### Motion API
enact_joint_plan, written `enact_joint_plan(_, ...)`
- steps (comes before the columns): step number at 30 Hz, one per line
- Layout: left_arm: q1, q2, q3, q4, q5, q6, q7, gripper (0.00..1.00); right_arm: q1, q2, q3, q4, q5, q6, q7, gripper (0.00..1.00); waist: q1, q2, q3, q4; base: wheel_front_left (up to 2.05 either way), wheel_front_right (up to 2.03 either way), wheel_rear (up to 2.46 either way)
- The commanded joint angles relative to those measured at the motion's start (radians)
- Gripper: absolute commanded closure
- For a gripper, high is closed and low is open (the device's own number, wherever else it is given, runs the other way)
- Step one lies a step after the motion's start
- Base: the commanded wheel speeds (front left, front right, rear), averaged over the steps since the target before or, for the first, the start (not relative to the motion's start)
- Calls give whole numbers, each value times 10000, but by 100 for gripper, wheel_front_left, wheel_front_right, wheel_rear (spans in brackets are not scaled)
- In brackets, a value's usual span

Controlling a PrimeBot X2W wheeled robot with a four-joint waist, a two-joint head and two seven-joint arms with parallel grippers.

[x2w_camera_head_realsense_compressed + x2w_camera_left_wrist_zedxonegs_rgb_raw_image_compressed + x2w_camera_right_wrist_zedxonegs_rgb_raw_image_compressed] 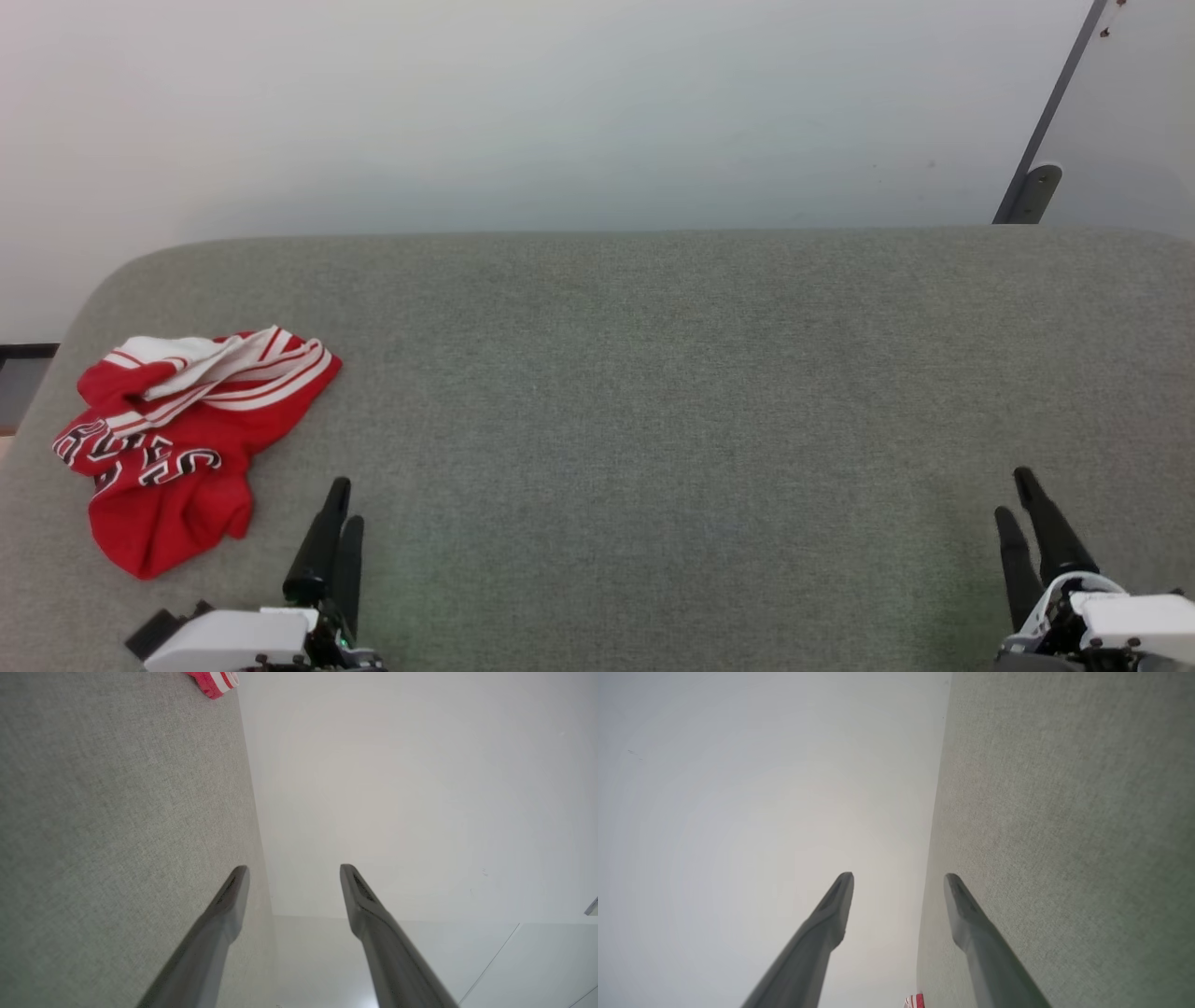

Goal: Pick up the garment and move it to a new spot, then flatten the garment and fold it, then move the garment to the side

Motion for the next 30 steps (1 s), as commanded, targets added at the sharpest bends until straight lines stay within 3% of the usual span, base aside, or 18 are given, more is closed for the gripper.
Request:
enact_joint_plan(1, -339, 176, -60, -180, 264, -6, -109, 0, -411, -148, 7, -113, -153, 1, -102, 0, 0, 0, 1, 1, 0, 0, 0)
enact_joint_plan(17, -644, 668, -409, -285, 3365, 199, -916, 0, -937, -813, 583, -172, -2762, 0, -986, 0, 0, 0, -15, 27, 0, 0, 0)
enact_joint_plan(30, -421, 800, -631, -502, 6367, 418, -1420, 0, -1032, -1044, 929, 134, -5831, -1, -1486, 0, 0, 0, -81, 38, 0, 0, 0)
